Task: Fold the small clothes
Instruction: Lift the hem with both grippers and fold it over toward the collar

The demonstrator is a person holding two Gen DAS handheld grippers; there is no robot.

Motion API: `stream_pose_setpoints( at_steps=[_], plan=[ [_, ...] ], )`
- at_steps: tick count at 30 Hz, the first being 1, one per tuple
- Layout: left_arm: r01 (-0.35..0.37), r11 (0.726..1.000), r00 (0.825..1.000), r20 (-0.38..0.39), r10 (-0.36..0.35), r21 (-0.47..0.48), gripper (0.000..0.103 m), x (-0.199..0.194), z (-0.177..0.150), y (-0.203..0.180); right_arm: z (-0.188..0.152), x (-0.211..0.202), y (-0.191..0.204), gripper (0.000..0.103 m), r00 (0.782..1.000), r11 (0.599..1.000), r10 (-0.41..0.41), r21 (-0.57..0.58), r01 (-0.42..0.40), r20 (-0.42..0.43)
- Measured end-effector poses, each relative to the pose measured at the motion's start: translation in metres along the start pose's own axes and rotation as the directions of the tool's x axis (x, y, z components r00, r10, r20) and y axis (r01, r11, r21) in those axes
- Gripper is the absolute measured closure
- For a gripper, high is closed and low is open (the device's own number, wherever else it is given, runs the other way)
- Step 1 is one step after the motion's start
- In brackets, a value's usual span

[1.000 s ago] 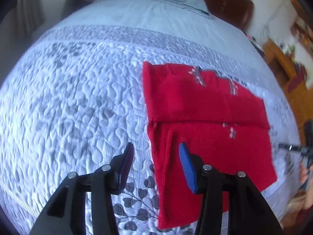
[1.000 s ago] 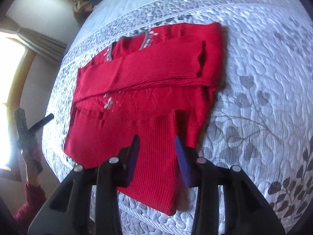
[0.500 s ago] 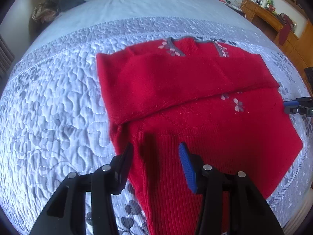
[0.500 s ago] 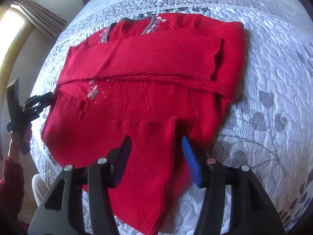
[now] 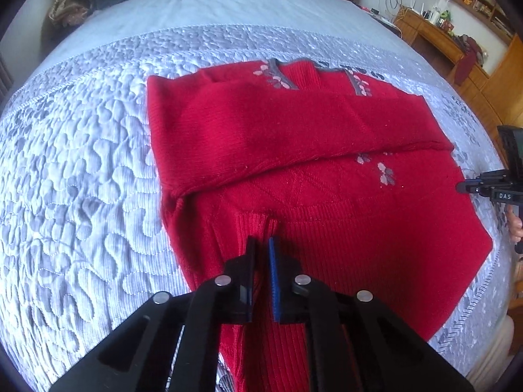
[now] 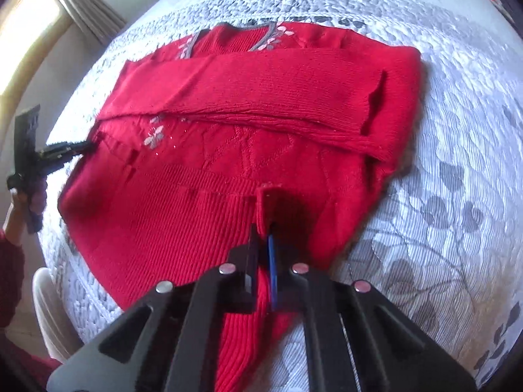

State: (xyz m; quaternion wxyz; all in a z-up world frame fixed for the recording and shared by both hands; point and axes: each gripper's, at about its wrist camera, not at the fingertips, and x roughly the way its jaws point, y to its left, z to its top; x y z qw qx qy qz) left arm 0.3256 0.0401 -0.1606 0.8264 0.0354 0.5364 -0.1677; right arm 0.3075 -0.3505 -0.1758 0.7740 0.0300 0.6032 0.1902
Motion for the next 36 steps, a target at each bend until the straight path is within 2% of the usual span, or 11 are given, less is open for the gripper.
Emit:
stream_pose_setpoints(
  at_steps=[2,7,8,9,10,12,16,24,31,36],
  plan=[
    [-0.005,1.0,1.0,-0.009,0.005,-0.001,0.093,0.004,0.0,0.0,0.001,0.004,-0.003,0.093,1.0,1.0,-0.003,0.017,0.003,-0.015],
    [-0.033,0.999,0.999,-0.011,0.032,-0.012,0.08,0.01,0.004,0.001,0.004,0.011,-0.008,0.089,0.999,0.997,0.026,0.071,-0.024,-0.022],
    [-0.046,0.999,0.999,-0.013,0.046,-0.017,0.073,0.011,0.005,0.002,0.005,0.012,-0.007,0.093,0.999,0.997,0.02,0.07,-0.018,-0.025],
    [-0.05,0.999,0.999,-0.018,0.049,-0.023,0.074,0.012,0.005,0.003,0.005,0.012,-0.005,0.096,1.0,0.998,0.017,0.064,-0.015,-0.026],
    [-0.042,0.998,0.999,-0.022,0.041,-0.035,0.076,0.013,0.005,0.004,0.004,0.01,-0.003,0.099,1.0,0.998,0.021,0.062,-0.02,-0.022],
    [-0.019,0.998,0.999,-0.027,0.017,-0.06,0.094,0.012,0.005,0.006,0.003,0.004,-0.001,0.099,1.0,0.998,0.02,0.06,-0.02,-0.006],
    [-0.029,0.997,1.0,0.001,0.03,-0.069,0.097,-0.001,0.001,0.003,-0.002,-0.018,0.0,0.099,0.996,0.995,0.065,0.077,-0.069,0.054],
    [0.028,0.993,0.986,0.166,-0.009,-0.111,0.098,-0.059,0.007,0.001,0.001,-0.073,0.004,0.1,0.978,0.99,0.112,0.062,-0.124,0.178],
    [0.005,0.989,0.967,0.252,0.034,-0.149,0.098,-0.073,0.063,0.008,0.041,-0.103,-0.014,0.099,0.97,0.991,0.071,0.09,-0.094,0.233],
    [-0.06,0.986,0.954,0.283,0.103,-0.156,0.098,-0.058,0.127,0.016,0.103,-0.102,-0.037,0.1,0.97,0.989,0.019,0.14,-0.054,0.243]
  ],
)
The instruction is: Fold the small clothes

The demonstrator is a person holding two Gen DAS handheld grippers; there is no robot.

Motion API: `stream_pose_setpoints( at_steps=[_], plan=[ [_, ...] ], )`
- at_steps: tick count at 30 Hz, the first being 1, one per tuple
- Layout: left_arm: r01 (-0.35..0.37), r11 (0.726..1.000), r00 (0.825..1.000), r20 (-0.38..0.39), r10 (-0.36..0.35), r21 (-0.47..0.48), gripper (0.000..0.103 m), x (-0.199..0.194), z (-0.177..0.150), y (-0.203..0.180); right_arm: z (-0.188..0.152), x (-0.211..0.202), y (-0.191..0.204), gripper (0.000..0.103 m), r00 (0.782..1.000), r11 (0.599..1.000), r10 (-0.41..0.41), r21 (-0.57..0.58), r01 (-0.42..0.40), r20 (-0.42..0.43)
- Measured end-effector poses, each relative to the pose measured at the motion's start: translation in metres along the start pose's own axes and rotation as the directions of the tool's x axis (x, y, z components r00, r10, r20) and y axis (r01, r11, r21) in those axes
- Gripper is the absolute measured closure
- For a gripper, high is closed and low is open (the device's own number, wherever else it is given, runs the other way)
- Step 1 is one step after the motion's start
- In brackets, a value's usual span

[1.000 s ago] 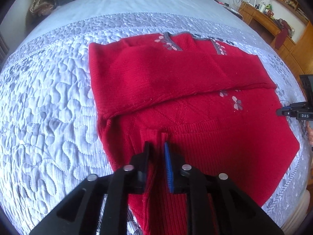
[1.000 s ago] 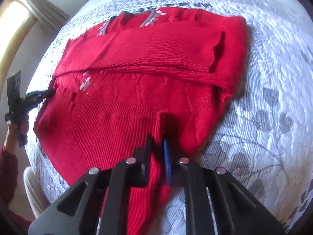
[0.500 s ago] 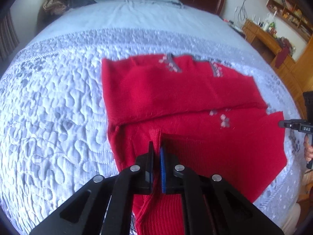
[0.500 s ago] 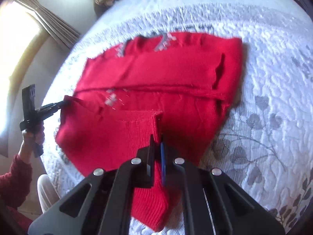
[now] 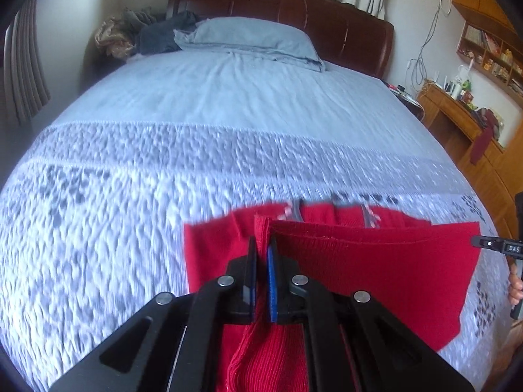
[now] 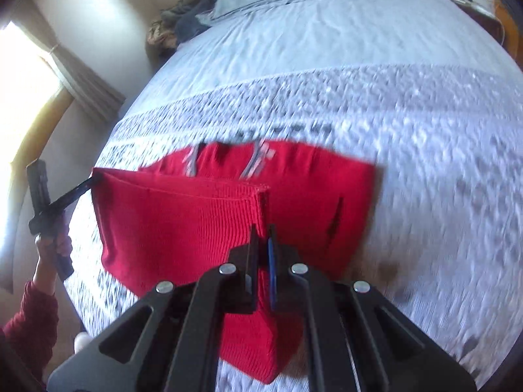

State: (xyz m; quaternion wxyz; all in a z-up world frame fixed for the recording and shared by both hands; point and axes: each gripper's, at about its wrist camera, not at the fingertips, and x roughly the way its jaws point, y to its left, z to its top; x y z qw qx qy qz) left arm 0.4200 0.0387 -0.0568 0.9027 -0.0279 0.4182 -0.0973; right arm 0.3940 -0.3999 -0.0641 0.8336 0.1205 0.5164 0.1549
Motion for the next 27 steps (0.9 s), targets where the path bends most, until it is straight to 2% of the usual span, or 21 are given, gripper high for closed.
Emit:
stream_pose_setpoints(
  at_steps=[3,7,9,14,16,21,22,23,25,27],
  plan=[
    [-0.036,0.999,0.999,-0.001,0.036,0.017,0.098,0.028,0.029,-0.003,0.037,0.023,-0.009,0.1,0.999,0.999,-0.038,0.026,0.038,-0.009],
    [-0.084,0.996,0.995,-0.042,0.085,0.022,0.097,0.075,0.047,-0.002,0.069,0.068,-0.023,0.1,0.995,0.994,-0.092,0.056,0.095,-0.047],
    [-0.114,0.993,0.99,-0.076,0.116,0.031,0.097,0.101,0.046,-0.001,0.077,0.097,-0.031,0.1,0.987,0.988,-0.136,0.066,0.142,-0.088],
    [-0.186,0.977,0.963,-0.18,0.203,0.108,0.097,0.158,0.02,-0.003,0.066,0.147,-0.05,0.1,0.962,0.97,-0.21,0.087,0.228,-0.174],
    [-0.193,0.975,0.955,-0.205,0.212,0.11,0.097,0.171,0.01,0.001,0.061,0.156,-0.057,0.099,0.96,0.968,-0.206,0.105,0.228,-0.187],
    [-0.181,0.979,0.957,-0.21,0.198,0.099,0.096,0.176,0.0,0.007,0.055,0.163,-0.069,0.1,0.966,0.965,-0.184,0.153,0.213,-0.183],
    [-0.183,0.978,0.956,-0.214,0.2,0.096,0.095,0.174,0.001,0.007,0.055,0.162,-0.069,0.097,0.965,0.964,-0.188,0.154,0.217,-0.183],
    [-0.186,0.978,0.954,-0.22,0.202,0.089,0.093,0.171,0.003,0.008,0.056,0.16,-0.066,0.09,0.964,0.963,-0.193,0.153,0.221,-0.182],
    [-0.204,0.977,0.951,-0.224,0.214,0.068,0.085,0.157,0.008,0.009,0.055,0.143,-0.057,0.078,0.964,0.963,-0.211,0.133,0.233,-0.161],
    [-0.226,0.973,0.948,-0.22,0.229,0.039,0.069,0.125,0.011,0.015,0.051,0.116,-0.048,0.071,0.97,0.969,-0.199,0.119,0.216,-0.141]
  ],
)
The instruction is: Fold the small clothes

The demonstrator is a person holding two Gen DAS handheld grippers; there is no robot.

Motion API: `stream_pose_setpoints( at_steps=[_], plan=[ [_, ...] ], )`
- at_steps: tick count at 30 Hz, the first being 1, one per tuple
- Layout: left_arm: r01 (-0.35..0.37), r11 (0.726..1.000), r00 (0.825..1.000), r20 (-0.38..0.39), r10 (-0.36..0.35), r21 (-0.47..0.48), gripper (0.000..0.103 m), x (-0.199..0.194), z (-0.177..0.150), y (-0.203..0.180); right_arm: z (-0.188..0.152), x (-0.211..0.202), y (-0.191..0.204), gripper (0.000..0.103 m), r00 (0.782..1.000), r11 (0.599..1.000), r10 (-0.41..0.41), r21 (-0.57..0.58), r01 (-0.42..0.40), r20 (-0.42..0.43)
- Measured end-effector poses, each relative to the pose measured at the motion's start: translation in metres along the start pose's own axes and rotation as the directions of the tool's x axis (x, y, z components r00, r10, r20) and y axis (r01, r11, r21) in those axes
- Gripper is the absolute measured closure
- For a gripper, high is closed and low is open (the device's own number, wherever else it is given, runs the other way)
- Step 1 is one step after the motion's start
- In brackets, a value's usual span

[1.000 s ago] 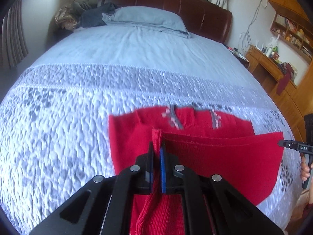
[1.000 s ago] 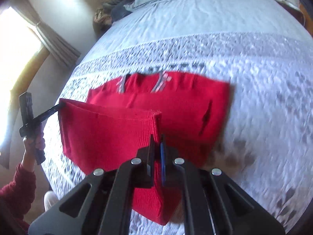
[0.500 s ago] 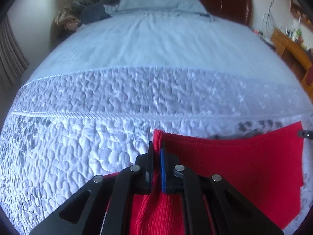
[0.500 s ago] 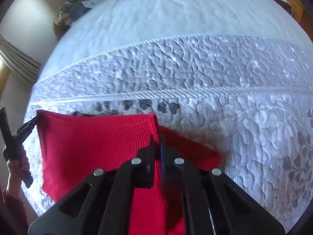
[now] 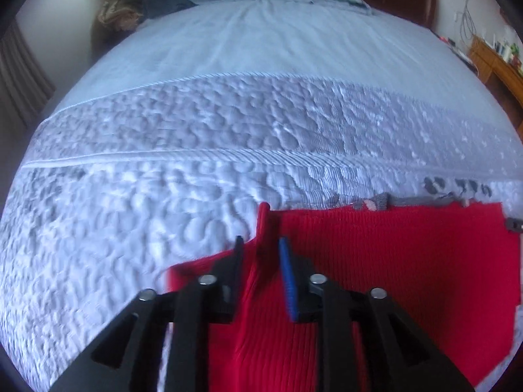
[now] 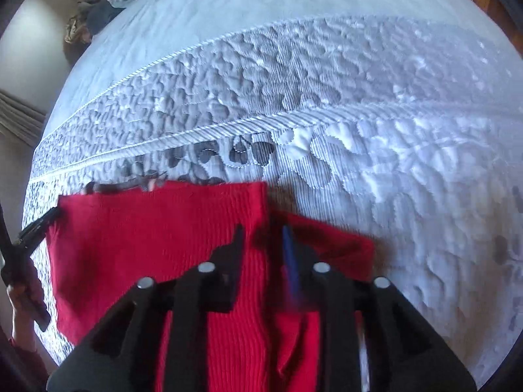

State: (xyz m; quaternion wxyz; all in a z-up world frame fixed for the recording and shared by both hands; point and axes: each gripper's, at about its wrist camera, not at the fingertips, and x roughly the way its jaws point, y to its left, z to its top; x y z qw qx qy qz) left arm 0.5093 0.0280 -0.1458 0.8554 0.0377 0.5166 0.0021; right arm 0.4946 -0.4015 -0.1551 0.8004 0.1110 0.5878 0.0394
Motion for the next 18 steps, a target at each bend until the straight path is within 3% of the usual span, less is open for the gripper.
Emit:
stream_pose_setpoints(
  at_steps=[1,2,3,5,7,11,16,18],
  plan=[
    [-0.005,1.0,1.0,-0.011,0.005,-0.011,0.063,-0.013,-0.005,0.008,-0.01,-0.016,0.0,0.055,1.0,1.0,0.003,-0.005,-0.003,-0.003],
    [0.02,0.999,1.0,-0.016,-0.021,-0.025,0.049,-0.032,-0.014,0.018,-0.019,-0.027,0.001,0.04,1.0,1.0,-0.01,-0.01,0.01,-0.012],
    [0.061,0.998,0.998,-0.026,-0.062,-0.031,0.039,-0.053,-0.029,0.029,-0.035,-0.044,0.002,0.036,1.0,0.999,-0.014,-0.034,0.013,-0.022],
    [0.129,0.99,0.99,-0.056,-0.131,-0.049,0.031,-0.08,-0.059,0.046,-0.071,-0.065,0.005,0.03,0.998,0.995,0.012,-0.097,-0.019,-0.066],
    [0.152,0.987,0.983,-0.099,-0.157,-0.053,0.03,-0.089,-0.086,0.054,-0.102,-0.072,0.001,0.025,0.994,0.993,0.02,-0.11,-0.032,-0.108],
    [0.163,0.982,0.969,-0.172,-0.176,-0.092,0.03,-0.082,-0.13,0.063,-0.142,-0.064,-0.006,0.025,0.987,0.995,0.051,-0.072,-0.063,-0.152],
    [0.209,0.967,0.949,-0.207,-0.237,-0.147,0.031,-0.067,-0.147,0.049,-0.156,-0.043,-0.01,0.025,0.975,0.991,0.131,0.013,-0.131,-0.18],
    [0.233,0.96,0.933,-0.242,-0.266,-0.155,0.031,-0.054,-0.151,0.041,-0.157,-0.034,-0.011,0.025,0.973,0.99,0.142,0.035,-0.138,-0.183]
  ],
)
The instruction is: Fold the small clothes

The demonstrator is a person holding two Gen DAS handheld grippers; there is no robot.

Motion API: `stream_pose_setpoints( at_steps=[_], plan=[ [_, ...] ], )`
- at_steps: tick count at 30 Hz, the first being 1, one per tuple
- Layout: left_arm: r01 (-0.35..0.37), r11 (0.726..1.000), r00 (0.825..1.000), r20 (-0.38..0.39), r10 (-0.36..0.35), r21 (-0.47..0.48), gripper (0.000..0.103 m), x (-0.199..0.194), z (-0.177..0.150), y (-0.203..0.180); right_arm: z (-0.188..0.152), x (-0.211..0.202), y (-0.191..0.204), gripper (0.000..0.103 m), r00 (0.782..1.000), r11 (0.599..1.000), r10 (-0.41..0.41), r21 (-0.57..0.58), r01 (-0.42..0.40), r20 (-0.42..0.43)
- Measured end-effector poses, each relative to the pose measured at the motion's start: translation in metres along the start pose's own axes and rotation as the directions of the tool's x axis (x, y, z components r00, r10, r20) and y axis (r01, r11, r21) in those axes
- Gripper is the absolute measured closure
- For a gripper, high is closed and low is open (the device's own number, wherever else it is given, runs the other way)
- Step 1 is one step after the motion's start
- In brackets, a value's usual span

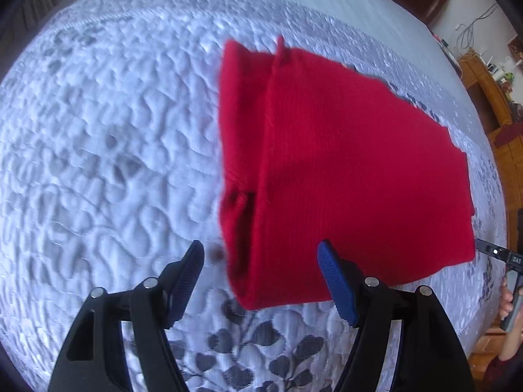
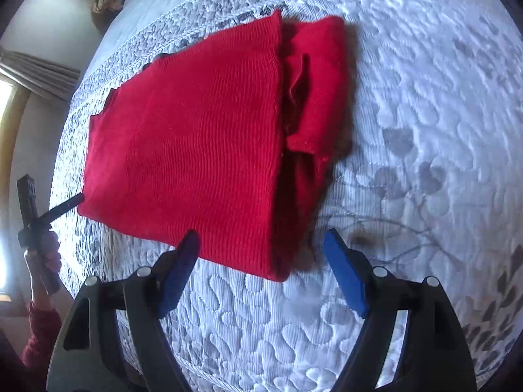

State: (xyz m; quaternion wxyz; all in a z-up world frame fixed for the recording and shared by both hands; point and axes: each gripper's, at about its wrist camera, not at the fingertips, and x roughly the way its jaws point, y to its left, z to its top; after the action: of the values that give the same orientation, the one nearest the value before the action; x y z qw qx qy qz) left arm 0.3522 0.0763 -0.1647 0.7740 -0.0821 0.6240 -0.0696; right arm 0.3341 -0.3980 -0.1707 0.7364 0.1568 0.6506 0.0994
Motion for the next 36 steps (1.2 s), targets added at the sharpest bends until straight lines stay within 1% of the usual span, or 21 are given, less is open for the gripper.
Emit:
stream_pose_setpoints(
  at_steps=[1,2,4,6,7,8,9,10,11,12,13,14,17,21,24,29,33,36],
  plan=[
    [0.007,1.0,1.0,-0.013,-0.007,-0.007,0.031,0.005,0.0,-0.001,0.0,0.005,-0.003,0.027,1.0,1.0,0.018,0.019,-0.018,-0.008],
    [-0.005,1.0,1.0,-0.021,0.005,-0.012,0.031,0.011,-0.001,-0.003,-0.001,0.011,-0.005,0.029,0.999,0.999,0.038,0.038,-0.038,-0.017],
    [-0.026,1.0,0.999,-0.025,0.027,0.014,0.03,0.017,-0.002,-0.008,-0.002,0.016,-0.007,0.029,0.999,0.998,0.043,0.047,-0.042,-0.013],
    [-0.021,1.0,0.999,-0.03,0.021,0.004,0.027,0.019,0.0,-0.011,-0.002,0.017,-0.006,0.032,0.999,0.997,0.054,0.046,-0.054,-0.007],
    [-0.02,1.0,0.999,-0.035,0.02,0.004,0.026,0.019,0.001,-0.013,-0.002,0.017,-0.005,0.039,0.998,0.997,0.065,0.053,-0.064,-0.008],
    [-0.021,1.0,0.999,-0.04,0.021,0.005,0.027,0.02,0.003,-0.015,-0.001,0.018,-0.003,0.053,0.995,0.994,0.098,0.059,-0.097,-0.015],
    [-0.026,1.0,0.999,-0.042,0.026,-0.006,0.033,0.021,0.004,-0.015,-0.001,0.02,-0.001,0.065,0.992,0.99,0.126,0.064,-0.124,-0.024],
    [-0.036,0.999,0.999,-0.04,0.035,-0.024,0.044,0.021,0.006,-0.016,-0.001,0.023,0.0,0.081,0.99,0.988,0.138,0.073,-0.135,-0.037],
    [-0.032,0.998,0.999,-0.039,0.03,-0.046,0.066,0.02,0.007,-0.015,0.0,0.024,0.001,0.09,0.99,0.989,0.132,0.077,-0.129,-0.041],
    [0.011,0.998,0.999,-0.043,-0.014,-0.068,0.088,0.02,0.008,-0.015,0.0,0.025,0.002,0.09,0.991,0.989,0.126,0.082,-0.123,-0.04],
    [0.044,0.995,0.998,-0.049,-0.049,-0.085,0.088,0.02,0.009,-0.015,-0.001,0.025,0.002,0.092,0.992,0.989,0.125,0.087,-0.121,-0.035],
    [0.041,0.994,0.998,-0.051,-0.046,-0.104,0.089,0.019,0.01,-0.015,-0.002,0.022,0.003,0.092,0.991,0.988,0.13,0.093,-0.127,-0.027],
    [0.033,0.993,0.999,-0.036,-0.037,-0.111,0.09,0.011,0.006,-0.017,-0.007,0.009,0.003,0.093,0.99,0.987,0.139,0.086,-0.137,-0.01],
    [0.051,0.995,0.999,0.006,-0.05,-0.084,0.09,-0.017,-0.006,-0.024,-0.021,-0.019,0.006,0.094,0.987,0.986,0.16,0.051,-0.16,0.004],
    [0.059,0.996,0.998,-0.004,-0.06,-0.067,0.09,-0.033,-0.019,-0.029,-0.037,-0.037,0.011,0.094,0.989,0.989,0.149,0.021,-0.149,-0.005],
    [0.079,0.996,0.997,-0.012,-0.08,-0.034,0.09,-0.059,-0.059,-0.035,-0.076,-0.055,0.013,0.094,0.99,0.991,0.135,-0.01,-0.136,-0.034],
    [0.099,0.995,0.995,-0.023,-0.1,-0.016,0.09,-0.078,-0.104,-0.036,-0.123,-0.071,0.011,0.094,0.989,0.99,0.138,-0.028,-0.14,-0.057],
    [0.12,0.993,0.992,-0.03,-0.121,-0.021,0.09,-0.085,-0.136,-0.034,-0.157,-0.08,0.008,0.094,0.988,0.989,0.139,-0.036,-0.142,-0.066]
  ],
)
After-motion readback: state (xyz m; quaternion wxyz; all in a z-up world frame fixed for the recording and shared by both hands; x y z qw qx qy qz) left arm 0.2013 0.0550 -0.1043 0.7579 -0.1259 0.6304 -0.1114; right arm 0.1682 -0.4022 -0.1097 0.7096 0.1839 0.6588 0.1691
